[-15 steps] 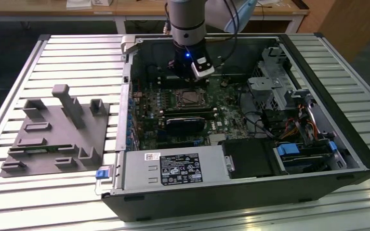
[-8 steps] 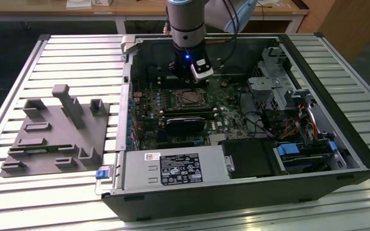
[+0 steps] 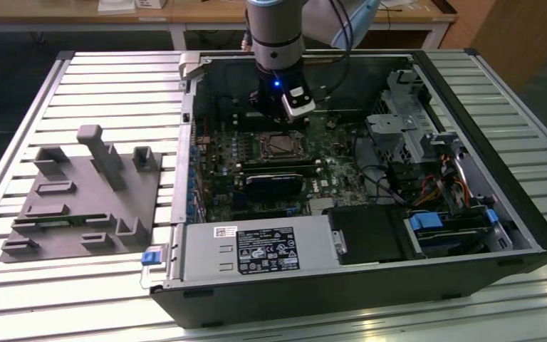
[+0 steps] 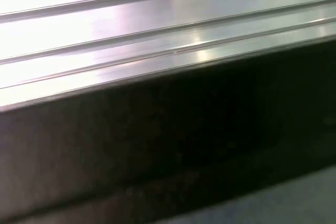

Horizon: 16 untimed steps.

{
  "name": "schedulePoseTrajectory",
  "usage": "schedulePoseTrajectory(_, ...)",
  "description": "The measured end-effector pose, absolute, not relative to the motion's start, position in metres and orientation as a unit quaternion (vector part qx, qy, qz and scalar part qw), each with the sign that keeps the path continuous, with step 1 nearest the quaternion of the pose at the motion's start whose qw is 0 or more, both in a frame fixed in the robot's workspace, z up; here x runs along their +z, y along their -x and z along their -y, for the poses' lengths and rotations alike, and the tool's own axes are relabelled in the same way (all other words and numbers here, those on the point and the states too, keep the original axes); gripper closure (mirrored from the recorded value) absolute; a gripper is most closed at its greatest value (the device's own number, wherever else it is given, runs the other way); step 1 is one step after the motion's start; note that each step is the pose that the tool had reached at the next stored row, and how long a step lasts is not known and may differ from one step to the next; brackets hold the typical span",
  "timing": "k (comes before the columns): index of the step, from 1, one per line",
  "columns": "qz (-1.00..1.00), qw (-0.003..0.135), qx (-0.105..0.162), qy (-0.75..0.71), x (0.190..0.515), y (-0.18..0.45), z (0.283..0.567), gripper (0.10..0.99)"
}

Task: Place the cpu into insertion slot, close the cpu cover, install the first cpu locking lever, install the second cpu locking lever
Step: 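Install the first cpu locking lever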

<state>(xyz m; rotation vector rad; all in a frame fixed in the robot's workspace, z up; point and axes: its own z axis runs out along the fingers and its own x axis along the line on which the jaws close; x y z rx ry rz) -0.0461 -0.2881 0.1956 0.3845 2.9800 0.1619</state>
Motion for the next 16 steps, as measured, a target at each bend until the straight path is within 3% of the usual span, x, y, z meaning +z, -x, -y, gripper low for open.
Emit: schedulePoseTrajectory(16, -0.988, 0.066, 0.053, -0.127, 0.219, 0.046, 0.288, 0.98)
